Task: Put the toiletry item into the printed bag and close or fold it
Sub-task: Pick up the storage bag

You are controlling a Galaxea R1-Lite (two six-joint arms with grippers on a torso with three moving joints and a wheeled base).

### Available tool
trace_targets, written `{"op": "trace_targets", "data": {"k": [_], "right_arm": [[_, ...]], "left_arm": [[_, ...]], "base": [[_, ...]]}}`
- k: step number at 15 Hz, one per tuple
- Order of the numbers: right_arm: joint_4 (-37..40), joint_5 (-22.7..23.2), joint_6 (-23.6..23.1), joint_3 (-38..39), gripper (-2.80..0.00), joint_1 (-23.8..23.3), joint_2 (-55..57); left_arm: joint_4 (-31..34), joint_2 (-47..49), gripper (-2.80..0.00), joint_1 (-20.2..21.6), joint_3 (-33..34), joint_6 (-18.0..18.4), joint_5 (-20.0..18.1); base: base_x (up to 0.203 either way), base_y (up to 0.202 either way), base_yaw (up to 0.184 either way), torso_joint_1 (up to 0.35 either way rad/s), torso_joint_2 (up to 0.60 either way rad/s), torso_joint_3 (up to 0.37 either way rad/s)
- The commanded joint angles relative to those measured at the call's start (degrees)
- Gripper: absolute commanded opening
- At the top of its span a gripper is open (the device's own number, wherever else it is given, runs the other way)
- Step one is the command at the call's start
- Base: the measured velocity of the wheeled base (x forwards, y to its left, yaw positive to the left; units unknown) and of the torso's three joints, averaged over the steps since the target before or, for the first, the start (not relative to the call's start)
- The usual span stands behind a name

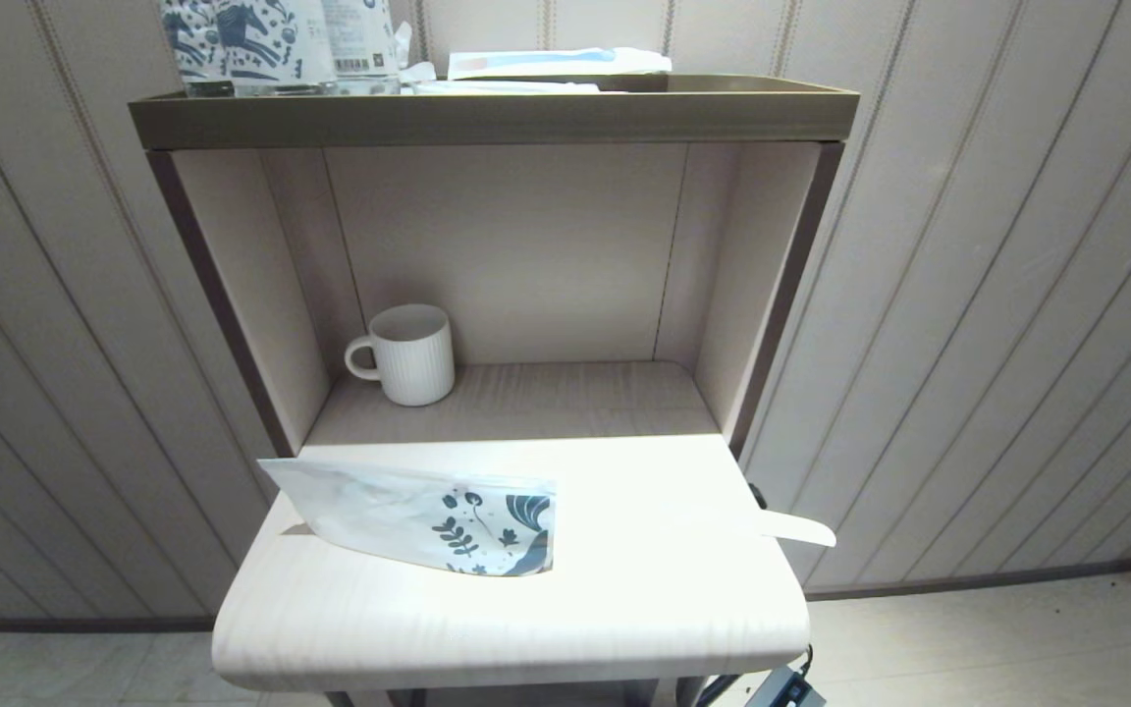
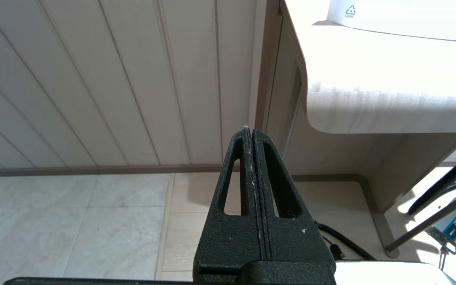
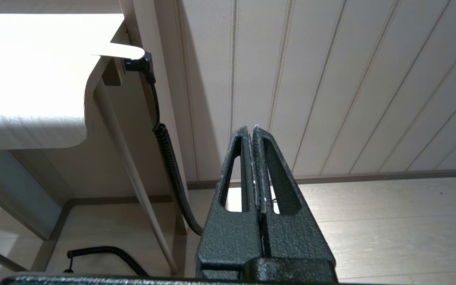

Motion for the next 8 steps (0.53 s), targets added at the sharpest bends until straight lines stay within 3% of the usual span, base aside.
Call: {"op": "trace_targets", "data": {"k": [1,6,8], "right_arm": [[-0.08,0.1,-0.13,0.0,-2.8,-0.02,0.07],[0.57,0.19,-0.4,-0.19,-2.8,-0.02,0.07],[5.28,0.3,-0.91,-1.9,-2.8,0.06,0.07]], "left_arm": [[0.08,0.02,-2.8,0.01,-0.01,0.02,0.02],[-0.01,0.02,-2.8,0.01,-0.01,0.04,0.02],[0.08,0.02,-2.8,0.01,-0.01,0.11,0.02]], "base": [[0.0,0.0,0.0,0.0,0.0,0.0],[0.0,0.0,0.0,0.0,0.0,0.0],[0.0,0.0,0.0,0.0,0.0,0.0]]}}
